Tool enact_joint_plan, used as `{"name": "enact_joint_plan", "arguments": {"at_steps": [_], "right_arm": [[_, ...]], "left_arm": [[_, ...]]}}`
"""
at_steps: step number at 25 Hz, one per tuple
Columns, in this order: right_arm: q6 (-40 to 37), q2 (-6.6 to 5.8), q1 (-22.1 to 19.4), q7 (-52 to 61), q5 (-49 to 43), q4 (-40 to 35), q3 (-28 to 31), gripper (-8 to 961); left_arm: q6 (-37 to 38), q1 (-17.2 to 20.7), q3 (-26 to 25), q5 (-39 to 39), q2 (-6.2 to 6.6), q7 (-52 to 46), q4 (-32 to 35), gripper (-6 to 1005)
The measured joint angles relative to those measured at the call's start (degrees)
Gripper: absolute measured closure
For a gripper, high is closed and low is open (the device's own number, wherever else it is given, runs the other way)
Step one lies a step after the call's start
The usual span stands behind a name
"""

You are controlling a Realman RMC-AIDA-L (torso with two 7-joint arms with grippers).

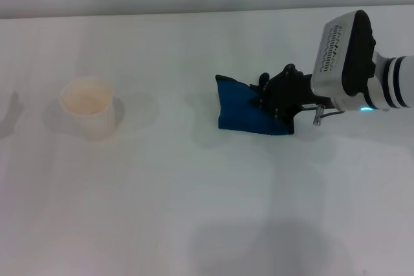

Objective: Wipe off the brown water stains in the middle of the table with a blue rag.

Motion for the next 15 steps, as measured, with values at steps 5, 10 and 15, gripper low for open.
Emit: {"name": "enact_joint_plan", "arguments": {"at_steps": [5, 10, 15], "right_arm": [[1.6, -0.01, -0.1, 0.1, 2.1, 0.7, -0.2, 749], [1.6, -0.12, -0.8, -0.1, 7.1, 0.5, 0.4, 710], [1.8, -0.19, -1.8, -0.5, 15.8, 0.7, 1.7, 587]], "left_arm": [[0.0, 0.0, -0.1, 0.0, -0.05, -0.1, 0.3, 112], [0.0, 0.1, -0.1, -0.1, -0.06, -0.1, 0.8, 112], [0.0, 0.1, -0.1, -0.1, -0.06, -0.2, 0.8, 112]]}}
